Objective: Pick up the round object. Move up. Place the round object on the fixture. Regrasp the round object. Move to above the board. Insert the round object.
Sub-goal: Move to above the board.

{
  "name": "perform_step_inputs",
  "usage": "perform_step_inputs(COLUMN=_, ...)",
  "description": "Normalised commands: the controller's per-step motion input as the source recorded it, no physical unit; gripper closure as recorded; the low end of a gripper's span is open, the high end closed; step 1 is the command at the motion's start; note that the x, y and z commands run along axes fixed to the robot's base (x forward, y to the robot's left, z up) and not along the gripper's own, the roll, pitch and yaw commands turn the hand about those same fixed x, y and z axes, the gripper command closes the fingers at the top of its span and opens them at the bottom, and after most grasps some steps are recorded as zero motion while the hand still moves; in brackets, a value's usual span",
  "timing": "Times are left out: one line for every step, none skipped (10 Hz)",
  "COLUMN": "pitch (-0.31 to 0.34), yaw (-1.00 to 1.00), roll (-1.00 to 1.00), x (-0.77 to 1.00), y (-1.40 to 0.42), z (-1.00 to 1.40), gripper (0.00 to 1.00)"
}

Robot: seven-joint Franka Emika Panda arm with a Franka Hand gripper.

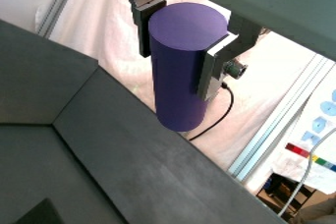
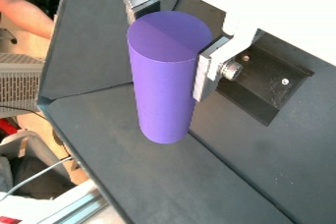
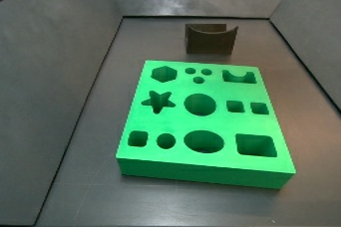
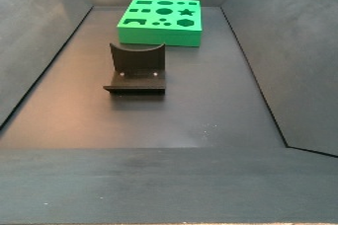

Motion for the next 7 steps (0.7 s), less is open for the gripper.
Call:
perform_step_inputs(pitch=0.094, yaw=0.12, roll=-0.04, x=0.02, y=-0.02, z=0.35, gripper=1.00)
perform_step_inputs(pitch=0.081, yaw=0.12, roll=-0.04, x=0.02, y=-0.01, z=0.19, gripper=1.00)
perform_step_inputs(pitch=0.018, yaw=-0.04, roll=-1.00, x=-0.57, y=-1.00, z=0.11, gripper=1.00)
perform_step_inputs(pitch=0.009, yaw=-0.04, roll=-1.00, x=-0.58, y=-1.00, z=0.12, gripper=1.00)
perform_step_inputs(pitch=-0.002, yaw=-0.04, roll=-1.00, x=-0.60, y=-1.00, z=0.13, gripper=1.00)
perform_step_inputs(pitch=-0.015, yaw=-0.04, roll=-1.00, x=-0.62, y=-1.00, z=0.11, gripper=1.00)
perform_step_inputs(pitch=-0.018, yaw=-0.05, roll=-1.00, x=-0.63, y=-1.00, z=0.12, gripper=1.00)
